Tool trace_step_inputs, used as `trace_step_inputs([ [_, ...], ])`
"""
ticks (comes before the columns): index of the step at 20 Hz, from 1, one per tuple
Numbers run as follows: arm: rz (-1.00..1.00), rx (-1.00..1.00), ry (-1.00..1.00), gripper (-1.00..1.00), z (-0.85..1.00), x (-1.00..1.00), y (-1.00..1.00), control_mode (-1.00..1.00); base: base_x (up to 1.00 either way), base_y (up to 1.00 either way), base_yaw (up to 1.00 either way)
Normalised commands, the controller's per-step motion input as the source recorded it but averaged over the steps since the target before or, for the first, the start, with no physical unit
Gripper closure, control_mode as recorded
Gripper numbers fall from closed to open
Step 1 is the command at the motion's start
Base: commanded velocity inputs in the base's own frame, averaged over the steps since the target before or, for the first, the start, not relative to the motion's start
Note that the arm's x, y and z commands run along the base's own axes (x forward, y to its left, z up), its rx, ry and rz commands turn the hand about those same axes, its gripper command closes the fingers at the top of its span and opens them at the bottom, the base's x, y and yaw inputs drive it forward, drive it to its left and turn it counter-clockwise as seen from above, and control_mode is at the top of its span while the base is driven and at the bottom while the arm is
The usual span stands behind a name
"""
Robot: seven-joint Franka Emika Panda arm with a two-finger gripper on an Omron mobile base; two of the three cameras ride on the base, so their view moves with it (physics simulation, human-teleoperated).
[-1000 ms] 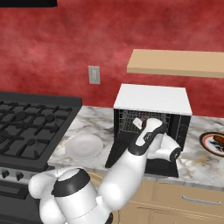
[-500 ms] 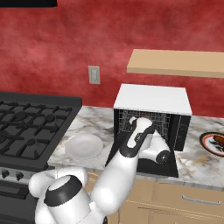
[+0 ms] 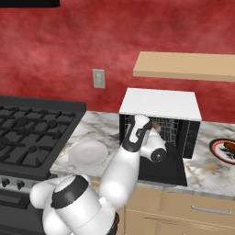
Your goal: Open the toaster oven door. Place the bread on the bottom rack in the toaster oven and place the chicken drumstick on the top rack.
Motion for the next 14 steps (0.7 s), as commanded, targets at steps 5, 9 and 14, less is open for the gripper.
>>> trace_step_inputs([
  [5,0.0,0.0,0.0,-1.0,-0.09,0.16,0.0,-1.0,0.0,0.0,0.0],
  [9,0.0,0.0,0.0,-1.0,-0.1,0.16,0.0,-1.0,0.0,0.0,0.0],
  [14,0.0,0.0,0.0,-1.0,-0.16,0.05,0.0,-1.0,0.0,0.0,0.0],
])
